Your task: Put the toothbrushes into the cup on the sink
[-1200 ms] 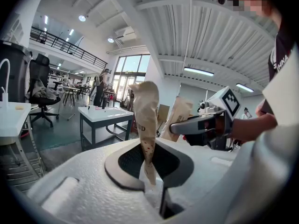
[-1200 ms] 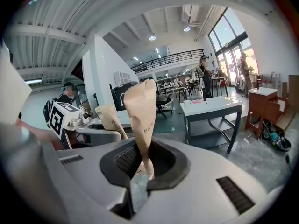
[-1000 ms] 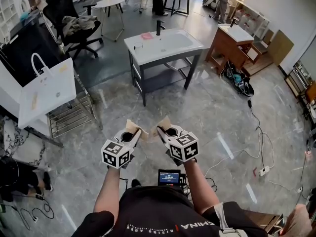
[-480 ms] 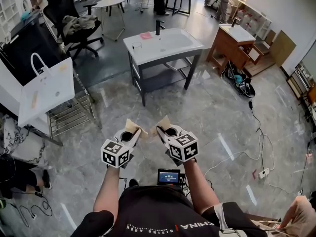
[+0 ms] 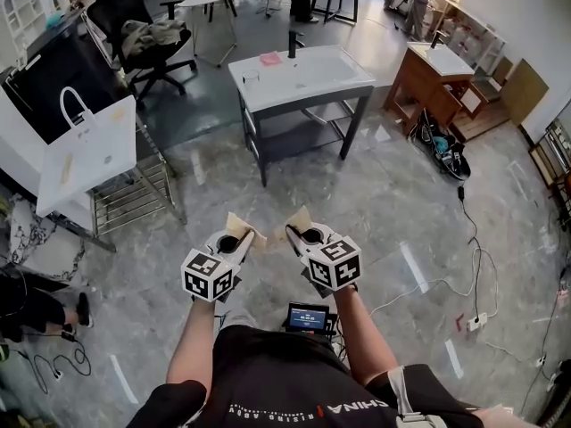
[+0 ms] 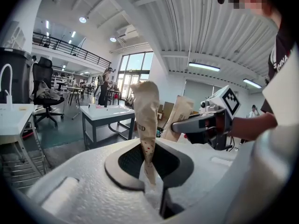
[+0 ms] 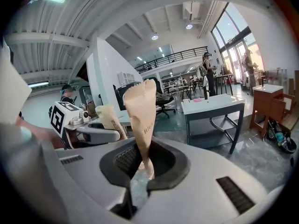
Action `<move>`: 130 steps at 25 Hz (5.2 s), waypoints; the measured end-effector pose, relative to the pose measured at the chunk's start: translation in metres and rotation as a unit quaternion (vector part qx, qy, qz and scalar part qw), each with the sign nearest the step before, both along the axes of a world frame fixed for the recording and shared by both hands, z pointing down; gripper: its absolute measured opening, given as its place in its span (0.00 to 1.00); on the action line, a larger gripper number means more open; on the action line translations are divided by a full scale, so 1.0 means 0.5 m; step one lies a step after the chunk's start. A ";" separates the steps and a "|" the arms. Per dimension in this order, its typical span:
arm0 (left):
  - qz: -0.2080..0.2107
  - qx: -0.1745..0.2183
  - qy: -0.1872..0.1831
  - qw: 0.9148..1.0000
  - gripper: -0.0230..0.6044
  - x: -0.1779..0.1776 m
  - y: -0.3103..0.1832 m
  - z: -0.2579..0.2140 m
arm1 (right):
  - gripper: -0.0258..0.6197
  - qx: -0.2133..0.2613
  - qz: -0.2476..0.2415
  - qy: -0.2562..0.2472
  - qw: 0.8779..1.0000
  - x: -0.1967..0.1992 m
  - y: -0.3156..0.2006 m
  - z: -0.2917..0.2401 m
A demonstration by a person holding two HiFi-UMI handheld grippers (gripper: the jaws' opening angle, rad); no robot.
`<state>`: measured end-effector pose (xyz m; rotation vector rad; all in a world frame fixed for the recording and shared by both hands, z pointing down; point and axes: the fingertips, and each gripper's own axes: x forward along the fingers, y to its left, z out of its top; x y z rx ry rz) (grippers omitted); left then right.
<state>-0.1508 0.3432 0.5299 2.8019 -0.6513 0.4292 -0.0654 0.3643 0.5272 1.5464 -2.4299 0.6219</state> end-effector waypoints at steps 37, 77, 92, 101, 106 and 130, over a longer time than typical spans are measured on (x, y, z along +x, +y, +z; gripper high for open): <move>0.053 -0.031 0.032 0.998 0.10 0.102 -0.537 0.016 | 0.10 -0.033 0.055 0.021 0.998 0.084 -0.509 0.011; -0.059 -0.045 0.001 0.997 0.10 0.308 -1.057 0.058 | 0.10 -0.049 -0.056 0.002 0.997 0.314 -1.069 0.048; -0.045 -0.047 0.008 0.998 0.10 0.296 -1.261 0.060 | 0.10 -0.065 -0.047 0.016 0.997 0.287 -1.264 0.058; -0.092 -0.045 0.001 0.995 0.10 0.309 -1.300 0.059 | 0.10 -0.064 -0.108 0.020 0.992 0.290 -1.327 0.056; -0.121 -0.041 0.001 0.992 0.10 0.306 -1.314 0.049 | 0.10 -0.059 -0.139 0.021 0.988 0.287 -1.345 0.047; -0.157 -0.027 -0.003 0.987 0.10 0.307 -1.306 0.028 | 0.10 -0.047 -0.171 0.018 0.984 0.294 -1.346 0.032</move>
